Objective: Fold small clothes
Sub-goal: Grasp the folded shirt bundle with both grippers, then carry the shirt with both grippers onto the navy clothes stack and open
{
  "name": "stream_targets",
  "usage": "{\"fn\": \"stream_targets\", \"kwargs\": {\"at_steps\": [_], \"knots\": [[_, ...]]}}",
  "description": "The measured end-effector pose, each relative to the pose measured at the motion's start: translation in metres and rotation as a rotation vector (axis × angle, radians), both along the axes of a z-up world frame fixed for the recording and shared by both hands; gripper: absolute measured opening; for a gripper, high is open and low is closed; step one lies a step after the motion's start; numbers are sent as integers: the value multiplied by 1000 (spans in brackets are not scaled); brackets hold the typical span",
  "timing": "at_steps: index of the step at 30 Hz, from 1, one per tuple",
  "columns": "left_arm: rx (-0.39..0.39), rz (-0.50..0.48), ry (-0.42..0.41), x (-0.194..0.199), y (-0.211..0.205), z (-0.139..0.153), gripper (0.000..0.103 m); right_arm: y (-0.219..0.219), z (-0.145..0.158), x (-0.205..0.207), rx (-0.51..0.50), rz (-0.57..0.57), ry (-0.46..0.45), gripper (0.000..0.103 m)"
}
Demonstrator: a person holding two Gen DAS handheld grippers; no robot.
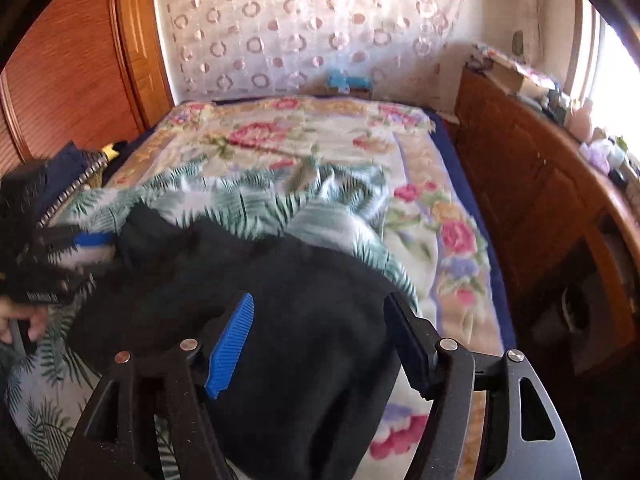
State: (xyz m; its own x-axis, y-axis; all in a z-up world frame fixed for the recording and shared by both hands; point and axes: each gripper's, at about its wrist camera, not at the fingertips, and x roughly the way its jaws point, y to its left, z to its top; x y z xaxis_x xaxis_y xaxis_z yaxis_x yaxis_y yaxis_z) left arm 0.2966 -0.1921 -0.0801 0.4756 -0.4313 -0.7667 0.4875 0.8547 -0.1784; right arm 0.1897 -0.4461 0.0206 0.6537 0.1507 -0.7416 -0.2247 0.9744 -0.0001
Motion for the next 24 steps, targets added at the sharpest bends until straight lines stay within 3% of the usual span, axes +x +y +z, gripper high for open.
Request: {"fn": "stream_targets", "kwargs": {"at_steps": [3, 10, 12, 14, 20, 22, 23, 24], "knots": [[-8, -9, 13, 3, -2, -3, 63, -13, -16, 5, 37, -52, 37, 83], [-47, -12, 48, 6, 0, -8, 61, -23, -22, 11, 150, -42, 83, 83], [-53, -18, 48, 6, -1, -8, 58, -25, -18, 10, 162, -15, 84, 66], [-79, -37, 60, 7, -1, -10, 46, -23, -19, 8, 151, 11, 78, 58], [-85, -45, 67, 10, -4, -10, 46, -32, -27, 10, 188, 5, 104, 57], [-81, -54, 66, 10, -5, -9, 45, -30, -25, 8, 212, 26, 106, 46], [-83, -60, 66, 10, -5, -9, 29, -26, -26, 8, 229, 39, 104, 37], [-82, -72, 60, 9, -5, -8, 21, -24, -26, 6, 227, 42, 93, 31]]}}
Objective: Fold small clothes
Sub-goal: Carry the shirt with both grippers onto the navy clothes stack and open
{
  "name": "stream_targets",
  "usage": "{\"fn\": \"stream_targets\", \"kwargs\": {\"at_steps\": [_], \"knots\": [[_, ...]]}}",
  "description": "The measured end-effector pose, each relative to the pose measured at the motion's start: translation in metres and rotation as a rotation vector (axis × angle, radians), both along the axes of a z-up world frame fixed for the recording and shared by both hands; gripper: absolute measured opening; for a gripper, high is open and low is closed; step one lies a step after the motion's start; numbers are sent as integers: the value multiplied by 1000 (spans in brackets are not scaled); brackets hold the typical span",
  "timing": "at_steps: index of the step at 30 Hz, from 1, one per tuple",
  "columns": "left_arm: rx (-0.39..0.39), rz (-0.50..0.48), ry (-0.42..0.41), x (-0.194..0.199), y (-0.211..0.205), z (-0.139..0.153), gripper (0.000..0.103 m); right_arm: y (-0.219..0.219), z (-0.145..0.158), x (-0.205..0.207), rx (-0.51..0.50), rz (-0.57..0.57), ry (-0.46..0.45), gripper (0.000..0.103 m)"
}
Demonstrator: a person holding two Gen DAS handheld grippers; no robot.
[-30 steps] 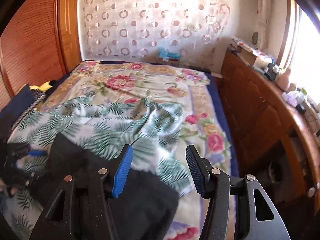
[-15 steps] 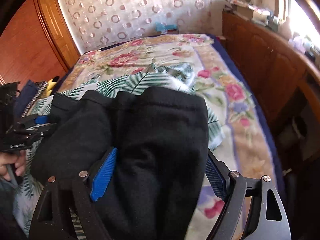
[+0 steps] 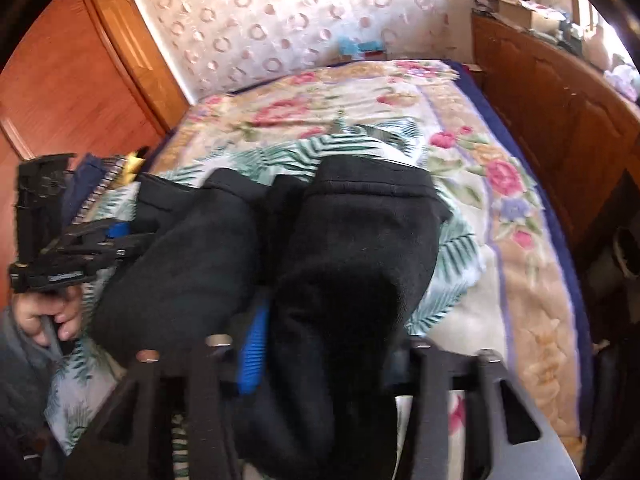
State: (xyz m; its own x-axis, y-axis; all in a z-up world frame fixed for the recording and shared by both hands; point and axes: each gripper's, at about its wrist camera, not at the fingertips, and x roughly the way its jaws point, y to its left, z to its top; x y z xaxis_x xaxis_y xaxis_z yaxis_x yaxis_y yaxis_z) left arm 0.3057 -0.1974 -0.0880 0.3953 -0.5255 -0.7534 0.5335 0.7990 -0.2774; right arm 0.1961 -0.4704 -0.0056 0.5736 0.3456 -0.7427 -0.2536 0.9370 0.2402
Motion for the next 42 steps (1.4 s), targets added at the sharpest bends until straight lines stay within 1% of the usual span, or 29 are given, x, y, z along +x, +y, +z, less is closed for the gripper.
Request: {"fn": "stream_targets", "kwargs": {"at_steps": [1, 3, 4, 6, 9, 13, 16, 19, 22, 27, 31, 32, 34, 36, 38, 40, 42], "knots": [[2, -10, -10, -3, -1, 2, 17, 0, 2, -3, -6, -3, -21, 29], [16, -17, -40, -10, -2, 10, 14, 4, 3, -10, -27, -6, -45, 26], [6, -19, -56, -13, 0, 16, 13, 5, 8, -14, -37, -9, -66, 26], [-38, -19, -91, -23, 7, 34, 12, 9, 15, -20, -39, -20, -112, 25], [-74, -8, -159, -39, 21, 62, 12, 17, 38, -29, -47, -12, -185, 24], [-127, 39, -233, -56, 57, 98, 12, 42, 69, -29, -56, 35, -268, 24], [-132, 89, -293, -68, 94, 122, 12, 67, 83, -25, -58, 90, -318, 24], [-127, 161, -340, -79, 140, 139, 12, 108, 100, -15, -71, 172, -365, 24], [-96, 259, -390, -93, 187, 149, 12, 166, 115, -1, -98, 279, -400, 24], [-73, 427, -439, -112, 265, 158, 12, 262, 135, 29, -140, 422, -445, 24], [-77, 541, -469, -125, 313, 169, 12, 336, 156, 44, -164, 526, -508, 24], [-73, 567, -475, -129, 323, 172, 12, 350, 157, 54, -162, 552, -510, 24], [-53, 620, -471, -138, 339, 170, 12, 380, 156, 71, -167, 606, -503, 24], [-40, 673, -443, -146, 353, 157, 12, 411, 148, 85, -182, 664, -480, 24], [-32, 721, -400, -149, 363, 137, 12, 441, 133, 98, -200, 728, -440, 24], [-2, 754, -352, -147, 368, 112, 12, 469, 113, 105, -237, 784, -436, 24], [8, 784, -294, -143, 368, 88, 12, 496, 93, 118, -247, 778, -399, 27]]}}
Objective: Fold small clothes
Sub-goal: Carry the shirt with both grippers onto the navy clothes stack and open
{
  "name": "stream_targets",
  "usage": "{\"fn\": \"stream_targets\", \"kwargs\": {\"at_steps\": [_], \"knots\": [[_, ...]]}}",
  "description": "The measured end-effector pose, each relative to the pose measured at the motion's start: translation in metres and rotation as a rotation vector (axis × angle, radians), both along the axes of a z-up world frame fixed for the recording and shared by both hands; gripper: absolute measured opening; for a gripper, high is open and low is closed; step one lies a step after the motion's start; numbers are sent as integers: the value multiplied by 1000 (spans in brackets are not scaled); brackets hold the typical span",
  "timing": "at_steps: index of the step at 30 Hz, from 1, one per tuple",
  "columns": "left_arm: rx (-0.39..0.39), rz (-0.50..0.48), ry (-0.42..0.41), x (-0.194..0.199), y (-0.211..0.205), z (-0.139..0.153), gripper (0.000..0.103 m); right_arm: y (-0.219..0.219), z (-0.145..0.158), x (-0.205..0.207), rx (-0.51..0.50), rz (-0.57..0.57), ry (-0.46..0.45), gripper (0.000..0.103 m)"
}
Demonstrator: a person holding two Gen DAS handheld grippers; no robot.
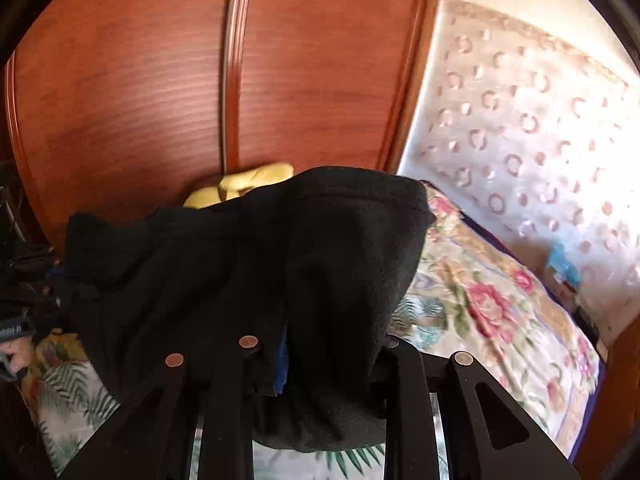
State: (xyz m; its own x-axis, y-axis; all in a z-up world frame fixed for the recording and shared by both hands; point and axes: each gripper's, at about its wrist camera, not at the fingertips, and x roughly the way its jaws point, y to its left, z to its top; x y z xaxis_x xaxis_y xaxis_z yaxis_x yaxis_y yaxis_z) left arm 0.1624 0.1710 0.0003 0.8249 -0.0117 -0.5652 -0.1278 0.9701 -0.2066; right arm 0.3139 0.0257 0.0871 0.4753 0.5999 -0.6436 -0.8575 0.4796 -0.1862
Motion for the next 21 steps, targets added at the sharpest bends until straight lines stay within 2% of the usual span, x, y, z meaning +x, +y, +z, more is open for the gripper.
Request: {"fn": "stream_targets", "kwargs": {"at_steps": [3, 5, 6, 8, 12, 15, 16, 18, 19, 20, 21], "knots": [[-18, 11, 38, 2, 3, -18, 12, 18, -20, 17, 4, -97, 27, 30], [-28, 18, 42, -1, 7, -19, 14, 13, -16, 18, 36, -174, 32, 39], [-24, 27, 44, -2, 10, -18, 15, 8, -9, 11, 60, -202, 28, 44], [-18, 35, 34, -5, 9, -13, 19, 1, -4, -1, 107, -230, 12, 48], [21, 42, -22, -29, 8, -1, 27, -29, 5, -35, 159, -254, -7, 48], [41, 28, -62, -39, 3, 6, 38, -57, -1, -79, 186, -257, -8, 48], [48, 23, -69, -40, 3, 7, 44, -70, -5, -91, 190, -263, -10, 48], [73, 7, -80, -46, -6, 13, 48, -87, -12, -116, 207, -270, -9, 48], [81, -8, -81, -49, -12, 15, 58, -97, -15, -127, 215, -279, -11, 48], [84, -28, -84, -52, -18, 18, 73, -107, -19, -142, 220, -288, -14, 48], [89, -42, -96, -55, -24, 20, 79, -120, -20, -151, 229, -295, -17, 48]]}}
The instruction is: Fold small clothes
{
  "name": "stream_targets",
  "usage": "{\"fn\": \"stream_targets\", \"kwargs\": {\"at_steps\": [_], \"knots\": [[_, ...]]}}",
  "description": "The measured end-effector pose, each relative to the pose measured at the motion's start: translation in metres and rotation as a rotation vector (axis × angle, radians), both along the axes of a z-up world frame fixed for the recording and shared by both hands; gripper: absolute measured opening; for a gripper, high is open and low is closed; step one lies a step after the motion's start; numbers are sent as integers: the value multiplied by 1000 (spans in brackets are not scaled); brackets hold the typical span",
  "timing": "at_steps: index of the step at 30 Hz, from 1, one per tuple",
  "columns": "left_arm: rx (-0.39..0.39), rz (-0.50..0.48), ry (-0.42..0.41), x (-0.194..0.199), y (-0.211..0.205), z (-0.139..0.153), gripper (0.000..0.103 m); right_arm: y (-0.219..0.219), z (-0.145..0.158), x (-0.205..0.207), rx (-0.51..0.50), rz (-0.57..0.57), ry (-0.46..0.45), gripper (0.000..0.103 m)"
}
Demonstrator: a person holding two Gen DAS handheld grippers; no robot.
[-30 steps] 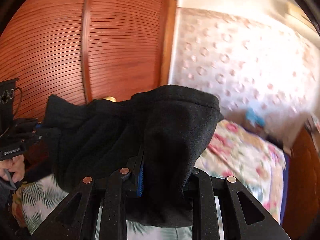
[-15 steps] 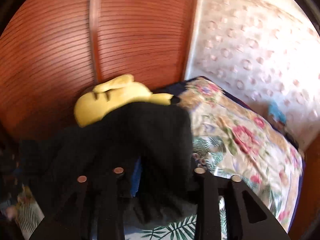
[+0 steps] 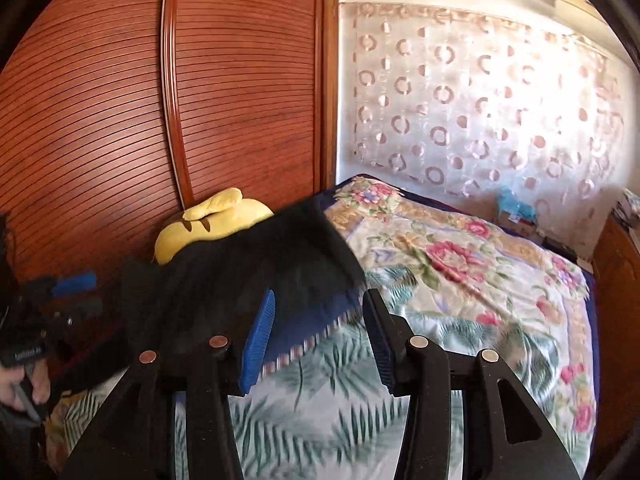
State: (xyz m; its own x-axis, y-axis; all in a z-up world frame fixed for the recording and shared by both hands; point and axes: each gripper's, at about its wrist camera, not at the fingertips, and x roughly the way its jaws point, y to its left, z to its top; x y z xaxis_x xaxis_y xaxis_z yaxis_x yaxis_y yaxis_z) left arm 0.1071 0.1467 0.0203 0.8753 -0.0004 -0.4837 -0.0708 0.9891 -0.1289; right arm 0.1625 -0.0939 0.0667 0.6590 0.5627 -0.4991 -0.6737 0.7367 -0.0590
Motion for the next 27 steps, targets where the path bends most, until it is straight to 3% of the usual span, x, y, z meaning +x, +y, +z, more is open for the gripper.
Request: {"fn": "stream_targets", "kwargs": {"at_steps": [2, 7, 9, 11, 17, 27], "knots": [[23, -20, -18, -7, -15, 5, 85, -27, 8, -35, 17, -34, -12, 48], [33, -97, -38, -19, -53, 14, 85, -71, 5, -95, 93, -122, -5, 50], [37, -128, -53, -25, -69, 17, 85, -78, 4, -114, 106, -159, -18, 59], [33, -153, -66, -29, -84, 21, 85, -88, 4, -134, 120, -189, -22, 59], [26, -213, -84, -38, -124, 32, 85, -101, 13, -195, 150, -317, -91, 82], [80, -222, -91, -51, -163, 43, 85, -99, 23, -268, 196, -414, -149, 83]]}}
